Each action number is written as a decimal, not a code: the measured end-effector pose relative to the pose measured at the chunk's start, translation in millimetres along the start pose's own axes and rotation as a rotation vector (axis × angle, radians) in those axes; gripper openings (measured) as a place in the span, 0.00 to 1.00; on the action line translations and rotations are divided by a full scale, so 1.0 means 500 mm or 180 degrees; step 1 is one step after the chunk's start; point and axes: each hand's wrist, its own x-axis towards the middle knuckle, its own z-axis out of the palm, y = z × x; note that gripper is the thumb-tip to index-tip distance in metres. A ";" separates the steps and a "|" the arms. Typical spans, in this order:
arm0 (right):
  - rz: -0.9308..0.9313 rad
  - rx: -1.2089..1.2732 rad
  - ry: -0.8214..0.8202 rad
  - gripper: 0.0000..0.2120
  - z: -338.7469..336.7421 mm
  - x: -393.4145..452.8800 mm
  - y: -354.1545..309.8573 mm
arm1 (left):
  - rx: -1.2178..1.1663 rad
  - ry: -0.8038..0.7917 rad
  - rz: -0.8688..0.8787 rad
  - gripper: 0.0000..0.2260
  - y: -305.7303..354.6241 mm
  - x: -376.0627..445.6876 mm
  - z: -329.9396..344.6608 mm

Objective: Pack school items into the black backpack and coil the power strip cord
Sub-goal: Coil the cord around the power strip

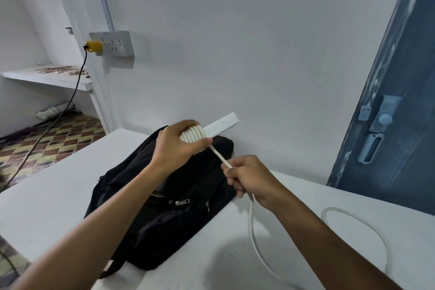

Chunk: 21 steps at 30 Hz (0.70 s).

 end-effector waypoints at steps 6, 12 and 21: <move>-0.0491 -0.1715 0.0008 0.07 0.024 -0.021 0.001 | 0.1310 -0.0026 0.0906 0.24 -0.047 0.021 0.010; -0.0810 -0.2572 0.0423 0.19 0.042 -0.057 -0.025 | 0.0858 -0.0191 0.0897 0.18 -0.053 0.021 0.047; -0.1181 -0.2603 0.0850 0.03 -0.085 -0.040 -0.074 | 0.0871 -0.1842 0.0860 0.29 -0.057 0.022 -0.004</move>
